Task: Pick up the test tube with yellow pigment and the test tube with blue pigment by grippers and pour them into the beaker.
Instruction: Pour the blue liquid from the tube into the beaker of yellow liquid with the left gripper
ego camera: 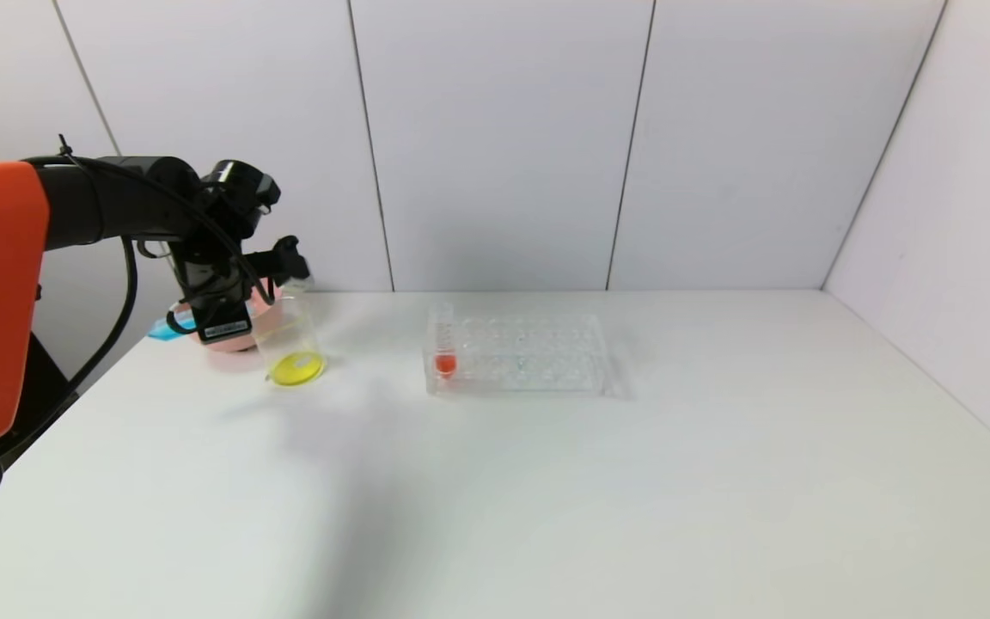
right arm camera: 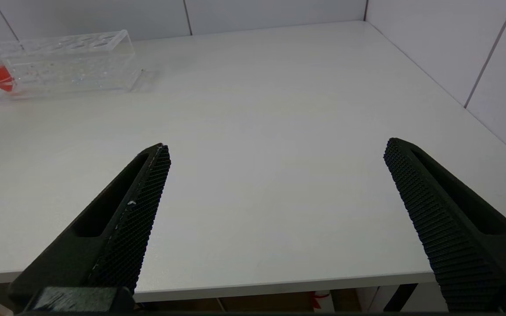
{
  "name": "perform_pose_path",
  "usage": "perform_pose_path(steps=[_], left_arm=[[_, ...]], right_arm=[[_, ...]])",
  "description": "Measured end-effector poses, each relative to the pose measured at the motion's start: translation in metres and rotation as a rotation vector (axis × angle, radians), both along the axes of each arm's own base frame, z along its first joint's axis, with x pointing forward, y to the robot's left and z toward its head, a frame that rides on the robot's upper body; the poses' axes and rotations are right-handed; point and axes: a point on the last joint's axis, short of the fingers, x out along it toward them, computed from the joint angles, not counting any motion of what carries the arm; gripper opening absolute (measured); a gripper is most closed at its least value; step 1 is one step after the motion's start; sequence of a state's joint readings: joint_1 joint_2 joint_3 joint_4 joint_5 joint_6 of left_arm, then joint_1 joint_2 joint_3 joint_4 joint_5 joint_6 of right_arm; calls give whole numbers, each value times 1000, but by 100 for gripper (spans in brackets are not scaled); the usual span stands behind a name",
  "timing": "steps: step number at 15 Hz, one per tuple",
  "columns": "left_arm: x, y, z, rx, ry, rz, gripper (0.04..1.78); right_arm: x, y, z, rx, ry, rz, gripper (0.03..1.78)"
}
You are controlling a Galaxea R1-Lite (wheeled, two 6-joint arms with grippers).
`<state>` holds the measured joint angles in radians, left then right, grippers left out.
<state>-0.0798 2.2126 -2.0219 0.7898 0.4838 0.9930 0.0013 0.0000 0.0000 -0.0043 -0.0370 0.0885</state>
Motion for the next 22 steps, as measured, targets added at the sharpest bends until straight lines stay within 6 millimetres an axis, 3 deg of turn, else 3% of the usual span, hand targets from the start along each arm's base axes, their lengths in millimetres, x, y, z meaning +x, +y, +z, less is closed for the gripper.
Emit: perform_pose_path(steps=[22], left_arm=[[-1,-3,1,82,32,-42,49]], right_arm=[[0,0,0,2,1,-1,177]])
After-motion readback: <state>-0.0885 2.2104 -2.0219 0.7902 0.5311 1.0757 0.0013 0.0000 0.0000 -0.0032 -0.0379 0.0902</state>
